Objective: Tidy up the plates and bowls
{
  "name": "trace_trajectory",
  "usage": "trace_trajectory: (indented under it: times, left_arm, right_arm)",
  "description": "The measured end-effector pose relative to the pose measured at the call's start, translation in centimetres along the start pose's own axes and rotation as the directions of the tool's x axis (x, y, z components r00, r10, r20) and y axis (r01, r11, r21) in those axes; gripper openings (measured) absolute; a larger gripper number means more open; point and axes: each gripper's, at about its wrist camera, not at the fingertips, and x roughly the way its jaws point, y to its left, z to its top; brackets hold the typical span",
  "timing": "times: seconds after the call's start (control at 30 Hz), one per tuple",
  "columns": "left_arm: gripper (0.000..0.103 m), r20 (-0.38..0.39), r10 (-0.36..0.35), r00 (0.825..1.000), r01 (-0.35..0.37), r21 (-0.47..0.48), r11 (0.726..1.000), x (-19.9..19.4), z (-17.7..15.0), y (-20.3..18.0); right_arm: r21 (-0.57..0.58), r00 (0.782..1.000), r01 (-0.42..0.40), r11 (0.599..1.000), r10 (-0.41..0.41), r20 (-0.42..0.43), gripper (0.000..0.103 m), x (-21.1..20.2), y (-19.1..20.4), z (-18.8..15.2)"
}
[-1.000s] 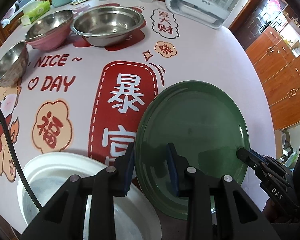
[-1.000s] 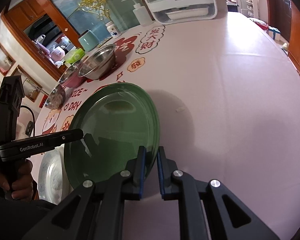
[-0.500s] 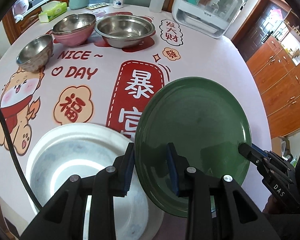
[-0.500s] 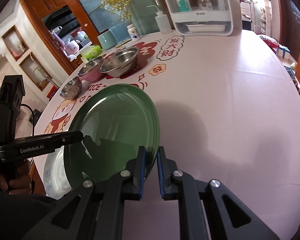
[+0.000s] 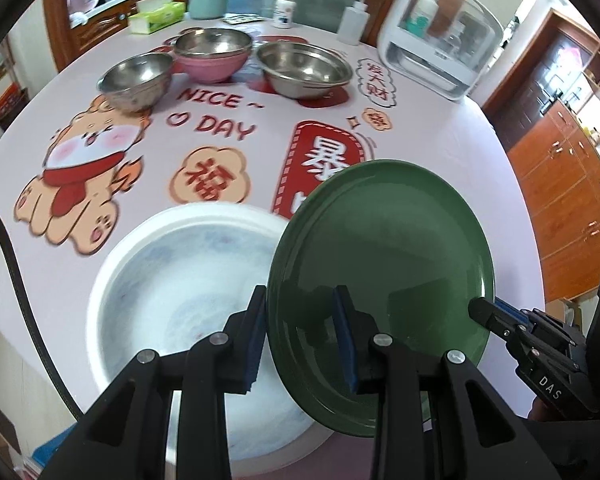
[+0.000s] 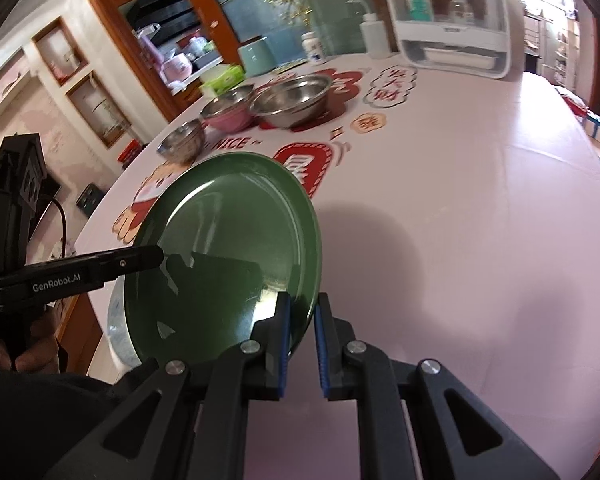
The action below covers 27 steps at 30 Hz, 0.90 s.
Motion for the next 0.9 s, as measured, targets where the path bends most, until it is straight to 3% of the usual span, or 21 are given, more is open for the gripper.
trace_trajectory:
  times: [0.43, 0.9]
  left_arm:
    - [0.029, -0.020, 0.053, 0.998, -0.054, -0.082, 0.995, -1.5, -1.0, 6.3]
    - [0.029, -0.114, 0.103, 0.988, -0.107, -0.028, 0.994, -0.2, -1.2, 9.6]
  right_arm:
    - [-0.061, 0.995, -0.044, 0.997, 0.039, -0.089, 0.013, 3.3, 5.7, 0.2]
    - [-0.031, 0.985, -0.016, 0.999, 0.010, -0.171, 0.015, 6.6, 8.7, -0.2]
